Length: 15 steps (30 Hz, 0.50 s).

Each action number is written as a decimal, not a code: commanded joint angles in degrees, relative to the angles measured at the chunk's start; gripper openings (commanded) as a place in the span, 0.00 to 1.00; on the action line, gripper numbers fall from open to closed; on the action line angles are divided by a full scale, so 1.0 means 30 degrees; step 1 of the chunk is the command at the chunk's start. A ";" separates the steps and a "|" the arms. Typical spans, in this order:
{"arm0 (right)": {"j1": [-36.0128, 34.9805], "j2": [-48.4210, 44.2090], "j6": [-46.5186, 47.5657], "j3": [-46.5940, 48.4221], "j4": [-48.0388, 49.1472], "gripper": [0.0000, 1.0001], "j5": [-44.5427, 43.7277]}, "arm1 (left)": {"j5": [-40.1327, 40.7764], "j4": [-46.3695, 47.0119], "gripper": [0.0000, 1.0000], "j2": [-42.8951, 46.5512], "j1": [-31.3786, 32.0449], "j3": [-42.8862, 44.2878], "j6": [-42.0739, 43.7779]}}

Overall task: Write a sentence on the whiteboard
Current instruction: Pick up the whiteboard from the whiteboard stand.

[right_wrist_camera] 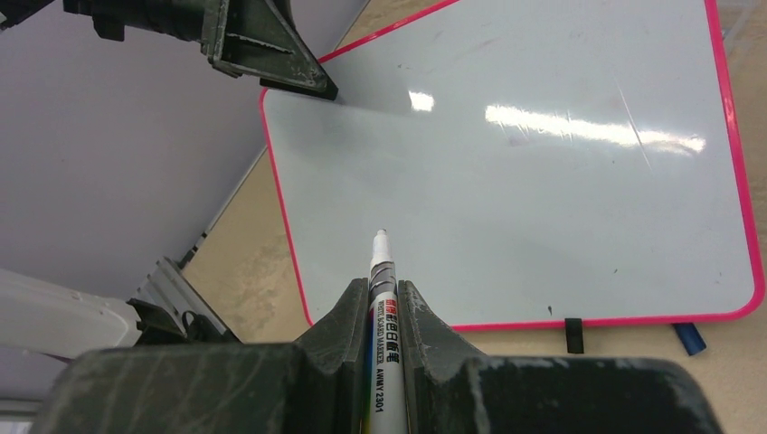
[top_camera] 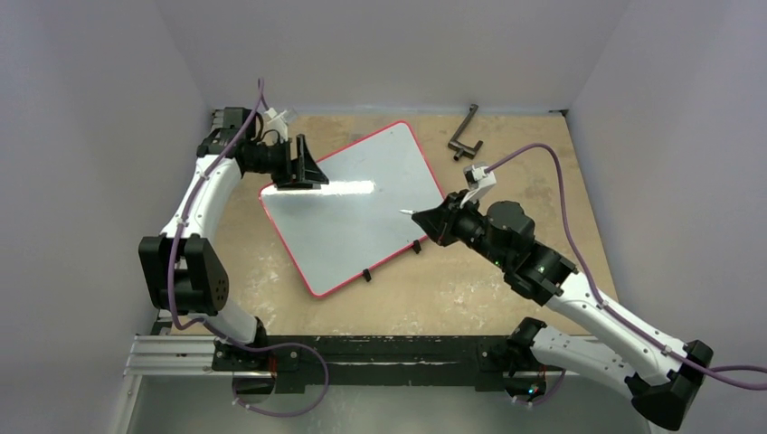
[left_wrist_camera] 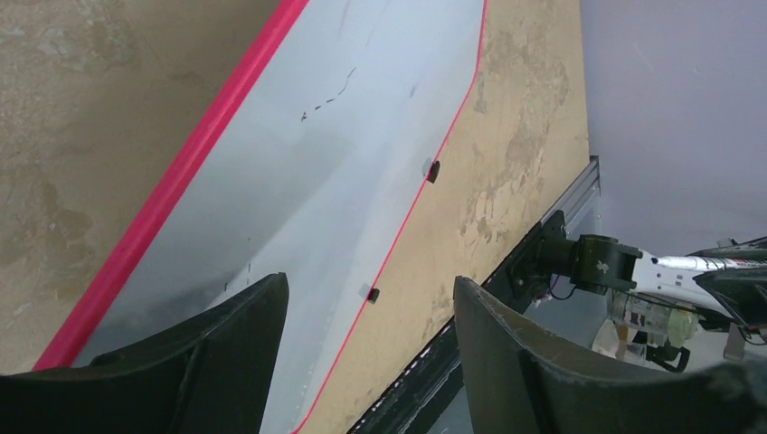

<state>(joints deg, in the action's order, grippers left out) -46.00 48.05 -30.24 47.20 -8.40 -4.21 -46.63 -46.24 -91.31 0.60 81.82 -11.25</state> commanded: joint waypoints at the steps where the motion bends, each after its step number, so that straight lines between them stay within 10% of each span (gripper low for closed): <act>1: 0.0062 0.0173 0.0426 0.0667 0.1078 0.00 0.0842 | -0.0818 0.0236 0.65 -0.0255 0.0207 0.0209 0.0591; 15: 0.0058 -0.0117 0.0778 0.0306 0.1212 0.00 0.1365 | 0.0605 -0.0566 0.79 -0.0972 -0.0200 0.4457 0.0444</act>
<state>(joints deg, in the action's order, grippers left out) -46.00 48.25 -29.61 47.20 -7.57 -0.86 -44.21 -47.53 -92.38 0.64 88.60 -10.44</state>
